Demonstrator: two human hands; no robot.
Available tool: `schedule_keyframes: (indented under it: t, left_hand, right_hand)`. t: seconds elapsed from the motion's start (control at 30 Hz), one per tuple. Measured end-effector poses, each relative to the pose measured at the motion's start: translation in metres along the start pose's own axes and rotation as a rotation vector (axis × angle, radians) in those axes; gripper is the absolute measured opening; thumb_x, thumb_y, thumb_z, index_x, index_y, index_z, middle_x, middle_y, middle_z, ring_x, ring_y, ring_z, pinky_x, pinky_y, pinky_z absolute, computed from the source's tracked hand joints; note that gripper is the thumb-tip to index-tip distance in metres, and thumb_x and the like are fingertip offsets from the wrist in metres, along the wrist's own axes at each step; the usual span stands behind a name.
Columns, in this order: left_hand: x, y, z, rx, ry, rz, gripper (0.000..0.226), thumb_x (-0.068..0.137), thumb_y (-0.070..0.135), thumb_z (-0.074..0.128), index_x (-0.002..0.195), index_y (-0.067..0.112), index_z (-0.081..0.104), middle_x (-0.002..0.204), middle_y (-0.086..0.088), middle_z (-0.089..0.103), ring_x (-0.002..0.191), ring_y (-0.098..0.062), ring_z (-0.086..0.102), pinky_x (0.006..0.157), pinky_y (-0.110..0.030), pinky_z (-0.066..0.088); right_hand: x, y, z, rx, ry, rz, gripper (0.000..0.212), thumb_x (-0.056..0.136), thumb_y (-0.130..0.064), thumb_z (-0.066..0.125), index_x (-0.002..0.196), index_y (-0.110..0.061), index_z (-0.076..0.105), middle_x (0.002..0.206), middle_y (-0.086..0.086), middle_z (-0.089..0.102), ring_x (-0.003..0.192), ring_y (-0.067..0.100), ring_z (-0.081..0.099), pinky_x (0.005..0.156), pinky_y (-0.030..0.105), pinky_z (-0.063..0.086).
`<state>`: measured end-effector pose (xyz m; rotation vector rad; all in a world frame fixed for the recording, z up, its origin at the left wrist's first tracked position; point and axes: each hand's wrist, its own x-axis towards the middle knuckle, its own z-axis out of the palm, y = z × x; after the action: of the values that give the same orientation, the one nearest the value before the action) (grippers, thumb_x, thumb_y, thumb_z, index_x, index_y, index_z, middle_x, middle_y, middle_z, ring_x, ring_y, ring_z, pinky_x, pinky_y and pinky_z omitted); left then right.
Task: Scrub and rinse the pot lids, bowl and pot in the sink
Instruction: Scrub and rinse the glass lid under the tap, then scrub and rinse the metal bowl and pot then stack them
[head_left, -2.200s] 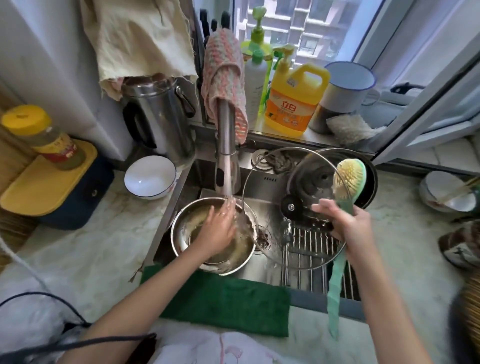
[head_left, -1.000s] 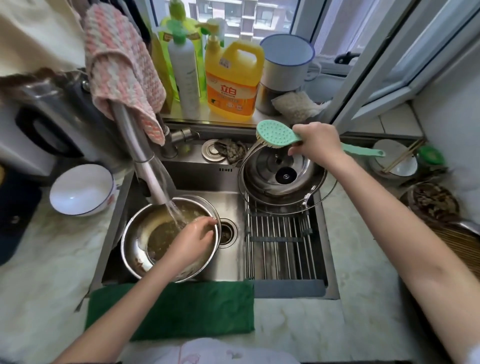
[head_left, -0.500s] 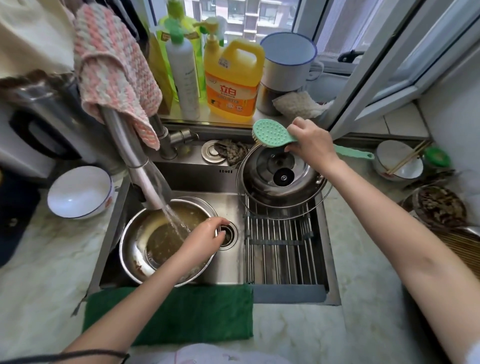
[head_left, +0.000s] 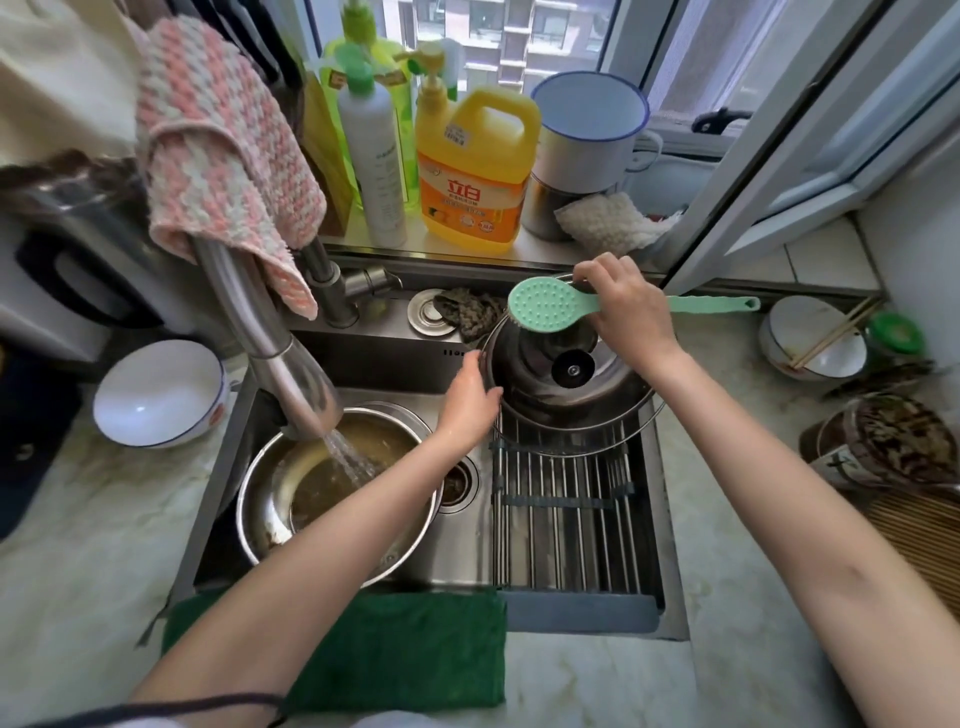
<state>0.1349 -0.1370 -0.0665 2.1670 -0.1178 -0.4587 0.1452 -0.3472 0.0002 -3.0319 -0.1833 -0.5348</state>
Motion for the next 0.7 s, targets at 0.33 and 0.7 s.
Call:
schedule_keyframes:
  t: [0.33,0.7]
  left_hand:
    - [0.015,-0.004,0.002,0.024,0.153,-0.01,0.023,0.087,-0.005,0.047,0.105,0.009,0.053,0.1,-0.009,0.064,0.095,-0.028,0.06,0.085,-0.04,0.051]
    - [0.015,-0.007,0.003,0.085,0.133,0.004,0.034,0.092,0.002,0.048,0.124,0.014,0.044,0.115,-0.01,0.063,0.104,-0.03,0.06,0.085,-0.044,0.052]
  right_hand:
    - [-0.018,-0.003,0.016,0.025,0.077,0.153,0.051,0.076,-0.015,0.075,0.122,-0.013,0.053,0.126,0.007,0.039,0.102,0.03,0.056,0.05,0.034,0.05]
    - [-0.124,-0.065,0.026,0.348,-0.268,0.518,0.026,0.081,-0.004,0.06,0.102,-0.018,0.065,0.104,-0.005,0.063,0.087,0.016,0.062,0.059,0.028,0.045]
